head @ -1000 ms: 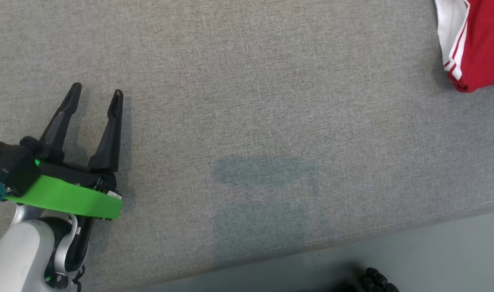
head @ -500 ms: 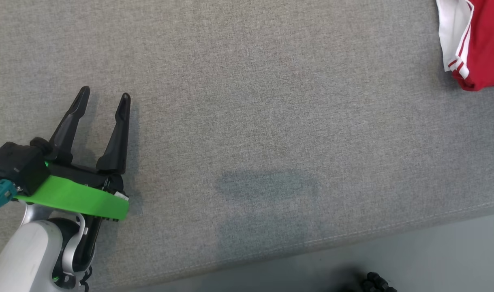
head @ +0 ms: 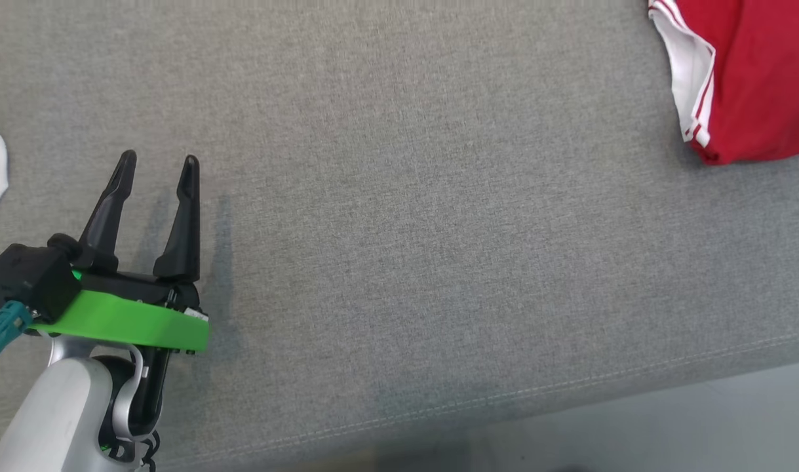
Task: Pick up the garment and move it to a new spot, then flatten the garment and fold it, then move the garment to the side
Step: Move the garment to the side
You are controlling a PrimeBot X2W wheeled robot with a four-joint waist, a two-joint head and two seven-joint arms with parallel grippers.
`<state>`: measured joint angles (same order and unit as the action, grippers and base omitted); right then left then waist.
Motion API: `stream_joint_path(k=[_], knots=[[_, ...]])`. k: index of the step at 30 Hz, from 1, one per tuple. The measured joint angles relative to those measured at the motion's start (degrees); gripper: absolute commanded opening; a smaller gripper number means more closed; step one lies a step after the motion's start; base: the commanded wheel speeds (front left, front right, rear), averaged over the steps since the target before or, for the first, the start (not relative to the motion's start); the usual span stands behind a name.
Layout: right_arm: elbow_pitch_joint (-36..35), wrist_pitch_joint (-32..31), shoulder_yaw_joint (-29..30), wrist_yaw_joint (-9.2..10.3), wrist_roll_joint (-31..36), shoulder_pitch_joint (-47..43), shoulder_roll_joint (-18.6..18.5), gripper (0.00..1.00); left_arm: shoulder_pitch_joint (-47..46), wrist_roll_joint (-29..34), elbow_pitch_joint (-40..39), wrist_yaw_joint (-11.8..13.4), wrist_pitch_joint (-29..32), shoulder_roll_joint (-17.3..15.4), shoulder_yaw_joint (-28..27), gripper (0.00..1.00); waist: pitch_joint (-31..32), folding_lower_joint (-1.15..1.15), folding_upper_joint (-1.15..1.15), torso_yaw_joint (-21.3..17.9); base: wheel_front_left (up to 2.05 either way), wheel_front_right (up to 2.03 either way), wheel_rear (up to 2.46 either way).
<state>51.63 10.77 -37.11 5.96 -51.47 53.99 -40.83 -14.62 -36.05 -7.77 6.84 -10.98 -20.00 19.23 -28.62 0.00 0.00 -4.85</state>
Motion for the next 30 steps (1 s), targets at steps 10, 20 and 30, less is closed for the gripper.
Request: stream_joint_path(k=[10,20,30], knots=[[-9.31,4.69,0.89,-0.79,1.77,-8.46,2.70,1.00,2.42,1.92,8.23,0.26,-2.27,1.90,-2.12,1.00,8.26,0.00,0.00,2.01,0.00,0.00,0.00],[-20.69,4.05,4.24,0.67,6.84,-22.36,9.71,1.00,6.90,5.37,15.24,0.26,-3.24,3.26,-2.65,1.00,16.20,0.00,0.00,5.01,0.00,0.00,0.00],[-26.83,4.03,5.54,1.15,11.35,-37.04,15.45,1.00,9.98,5.68,16.63,0.26,-3.27,4.83,-3.30,1.00,22.98,0.00,0.00,7.36,0.00,0.00,0.00]])
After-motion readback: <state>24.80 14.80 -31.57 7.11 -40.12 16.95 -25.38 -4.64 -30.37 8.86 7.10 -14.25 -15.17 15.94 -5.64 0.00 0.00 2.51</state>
